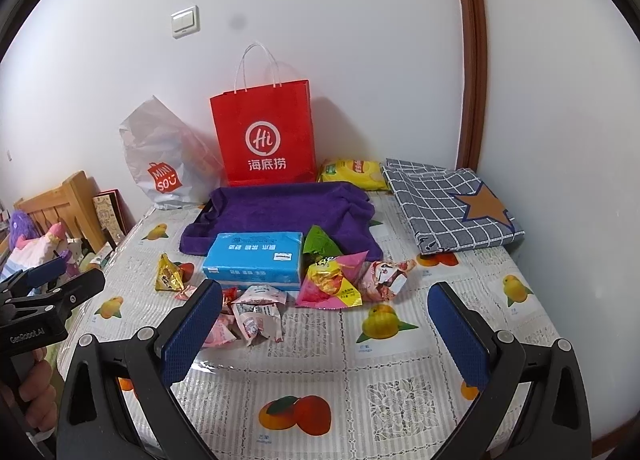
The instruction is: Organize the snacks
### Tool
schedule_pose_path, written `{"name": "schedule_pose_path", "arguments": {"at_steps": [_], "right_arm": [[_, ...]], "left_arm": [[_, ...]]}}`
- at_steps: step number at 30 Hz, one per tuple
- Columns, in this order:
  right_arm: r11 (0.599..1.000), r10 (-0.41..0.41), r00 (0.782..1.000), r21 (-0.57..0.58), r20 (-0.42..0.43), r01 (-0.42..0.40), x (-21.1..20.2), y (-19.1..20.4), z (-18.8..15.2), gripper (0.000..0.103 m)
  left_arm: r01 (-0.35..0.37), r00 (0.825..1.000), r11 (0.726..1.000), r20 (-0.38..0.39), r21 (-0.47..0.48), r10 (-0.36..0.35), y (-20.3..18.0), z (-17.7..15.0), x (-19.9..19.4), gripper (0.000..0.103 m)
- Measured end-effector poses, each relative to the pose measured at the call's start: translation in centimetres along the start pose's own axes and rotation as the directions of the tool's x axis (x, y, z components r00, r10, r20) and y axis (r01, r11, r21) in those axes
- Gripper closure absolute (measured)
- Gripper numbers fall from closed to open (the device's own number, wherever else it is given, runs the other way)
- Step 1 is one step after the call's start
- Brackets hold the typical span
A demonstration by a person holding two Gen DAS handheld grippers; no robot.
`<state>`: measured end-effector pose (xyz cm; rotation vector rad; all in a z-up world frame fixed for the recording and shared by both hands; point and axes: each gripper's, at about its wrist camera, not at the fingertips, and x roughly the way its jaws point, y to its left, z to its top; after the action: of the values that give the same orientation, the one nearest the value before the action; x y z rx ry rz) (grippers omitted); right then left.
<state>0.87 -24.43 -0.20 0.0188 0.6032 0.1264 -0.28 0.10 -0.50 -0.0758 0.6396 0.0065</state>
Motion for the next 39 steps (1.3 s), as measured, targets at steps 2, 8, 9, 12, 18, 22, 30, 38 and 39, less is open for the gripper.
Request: {"name": "schedule_pose_path", "arguments": {"at_steps": [2,8,9,12,18,22,30,38,39], "right_arm": [[1.0,0.003,1.0,-0.002,0.003,-0.003,-0.1,0.1,0.0,0.001],[1.0,0.006,1.0,-0.012,0.008,-0.006,-0.3,0.5,0.1,0.001],[1.0,0.006,1.0,-0.013,0.008,-0.006,-0.3,0.5,0.1,0.001],[1.0,0.007,1.0,-0.013,0.009,-0.007,-0.3,0.6,0.1,0.001],[1.0,0.01,1.0,-0.015,0.01,-0.01,-0.3,0.7,0.0,0.001],[1.0,0.01,1.0,-0.014,0.007,-0.01,-0.1,0.7,0.0,0.001],[1.0,0.019,1.0,-0.007,0.004,-0.019,0.2,0.7,-0.1,0.001],[1.0,0.025,1.0,-0.019,-0.002,-0.025,1.0,1.3,-0.1,0.001],[0.999,0.028,1.0,-0.021,-0.004,-0.028,1.2,1.4,-0.1,0.001]], "left_arm": [[-0.002,1.0,1.0,0.001,0.0,0.002,0.0,0.0,0.0,0.0],[-0.002,1.0,1.0,0.001,-0.003,0.002,0.2,0.1,0.0,0.0],[-0.002,1.0,1.0,0.001,-0.002,0.002,0.2,0.0,-0.1,0.0],[-0.004,1.0,1.0,0.0,0.0,0.004,0.3,0.1,-0.2,0.0],[-0.004,1.0,1.0,0.004,-0.002,0.004,0.4,0.1,-0.2,0.0],[-0.009,1.0,1.0,0.004,-0.002,0.009,0.4,0.1,-0.2,0.0],[-0.013,1.0,1.0,0.003,0.002,0.013,0.5,0.1,-0.2,0.0],[-0.017,1.0,1.0,0.006,-0.005,0.017,1.2,0.2,0.0,0.0],[-0.017,1.0,1.0,0.005,-0.006,0.017,1.3,0.3,0.1,0.001]]}}
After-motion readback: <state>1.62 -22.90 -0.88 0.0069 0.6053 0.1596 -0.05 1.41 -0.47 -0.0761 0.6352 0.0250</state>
